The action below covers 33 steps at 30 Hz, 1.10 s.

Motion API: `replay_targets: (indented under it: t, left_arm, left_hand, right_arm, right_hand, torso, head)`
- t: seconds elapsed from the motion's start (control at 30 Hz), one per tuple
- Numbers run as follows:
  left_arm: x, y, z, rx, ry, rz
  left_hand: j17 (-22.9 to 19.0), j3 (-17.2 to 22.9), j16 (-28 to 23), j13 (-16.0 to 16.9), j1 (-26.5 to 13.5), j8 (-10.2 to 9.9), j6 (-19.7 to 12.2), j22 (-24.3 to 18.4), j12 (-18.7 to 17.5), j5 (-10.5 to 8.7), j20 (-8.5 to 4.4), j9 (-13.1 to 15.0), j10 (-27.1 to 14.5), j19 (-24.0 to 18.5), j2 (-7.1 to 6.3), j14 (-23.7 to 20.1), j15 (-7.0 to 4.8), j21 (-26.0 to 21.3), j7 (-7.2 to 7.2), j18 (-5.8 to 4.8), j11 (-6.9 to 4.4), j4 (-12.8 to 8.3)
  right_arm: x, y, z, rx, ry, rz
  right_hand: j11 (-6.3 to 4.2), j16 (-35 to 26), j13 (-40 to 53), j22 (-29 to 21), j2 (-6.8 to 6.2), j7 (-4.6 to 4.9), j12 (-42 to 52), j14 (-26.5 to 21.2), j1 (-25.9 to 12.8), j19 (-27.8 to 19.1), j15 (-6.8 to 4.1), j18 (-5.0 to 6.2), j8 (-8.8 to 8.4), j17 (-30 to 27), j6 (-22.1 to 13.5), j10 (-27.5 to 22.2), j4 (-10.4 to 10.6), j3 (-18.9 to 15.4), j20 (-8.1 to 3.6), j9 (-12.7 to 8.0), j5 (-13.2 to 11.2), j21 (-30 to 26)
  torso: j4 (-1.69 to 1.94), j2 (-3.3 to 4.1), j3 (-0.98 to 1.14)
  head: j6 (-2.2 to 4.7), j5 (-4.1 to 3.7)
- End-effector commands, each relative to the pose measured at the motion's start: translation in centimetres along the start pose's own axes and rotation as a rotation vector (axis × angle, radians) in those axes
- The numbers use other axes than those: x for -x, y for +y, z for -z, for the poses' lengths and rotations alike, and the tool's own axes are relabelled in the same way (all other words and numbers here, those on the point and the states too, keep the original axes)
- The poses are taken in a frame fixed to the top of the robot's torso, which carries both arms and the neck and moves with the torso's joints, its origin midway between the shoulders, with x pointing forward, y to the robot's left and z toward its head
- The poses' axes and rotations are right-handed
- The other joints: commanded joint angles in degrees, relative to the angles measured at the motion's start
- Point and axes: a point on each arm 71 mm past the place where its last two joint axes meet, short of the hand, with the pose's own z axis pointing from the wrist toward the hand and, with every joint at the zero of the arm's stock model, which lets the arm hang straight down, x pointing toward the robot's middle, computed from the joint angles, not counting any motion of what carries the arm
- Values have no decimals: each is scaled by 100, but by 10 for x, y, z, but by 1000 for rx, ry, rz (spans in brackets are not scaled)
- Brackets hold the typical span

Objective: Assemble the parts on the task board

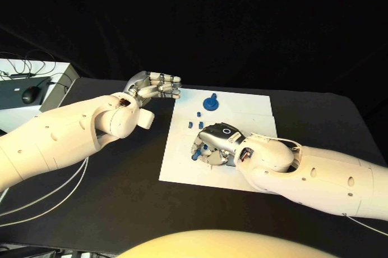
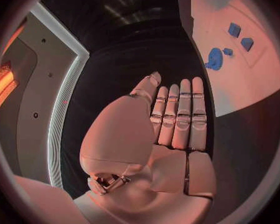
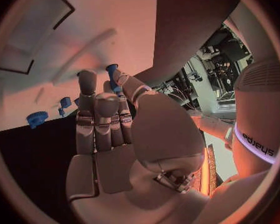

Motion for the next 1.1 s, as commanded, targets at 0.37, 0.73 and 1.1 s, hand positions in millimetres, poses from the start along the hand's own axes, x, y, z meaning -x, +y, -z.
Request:
replay_targets:
  t: [0.37,0.73,1.1]
  left_arm:
    - [-2,-1,0,-8,9,7]
    - [-2,-1,0,-6,10,7]
    - [-1,-1,0,-4,9,7]
  left_hand:
    - [7,1,-3,-8,31,-28,21,4,-21,17,6,-1,-1,-4,12,-32,-17,-4,26,-79,-9,22]
    - [7,1,-3,-8,31,-28,21,4,-21,17,6,-1,-1,-4,12,-32,-17,-4,26,-79,-9,22]
    - [6,4,-3,-8,33,-28,21,7,-21,17,6,-1,-2,-5,10,-32,-17,-3,27,-79,-9,26]
  right_arm:
    - [-4,2,-4,25,-4,-8]
    - [-2,6,-3,47,-42,-53]
    - [-1,0,2,34,-67,-55]
  right_hand:
    - [-44,4,8,41,-19,67,30,9,-176,-13,77,98,-17,-11,-469,-156,205,-436,81,-134,255,-35]
    - [76,68,8,-169,-166,23,45,-15,-121,128,163,187,-13,-59,-952,-618,504,-1177,195,-150,244,-265]
    - [150,95,6,-181,-144,45,57,-37,14,162,217,221,-15,-124,-933,-932,529,-1509,235,-158,267,-368]
  torso:
    - [0,-5,0]
    - [-5,-5,2]
    - [-3,-3,7]
  head:
    - [-9,5]
    - [-8,0]
    - [-6,-12]
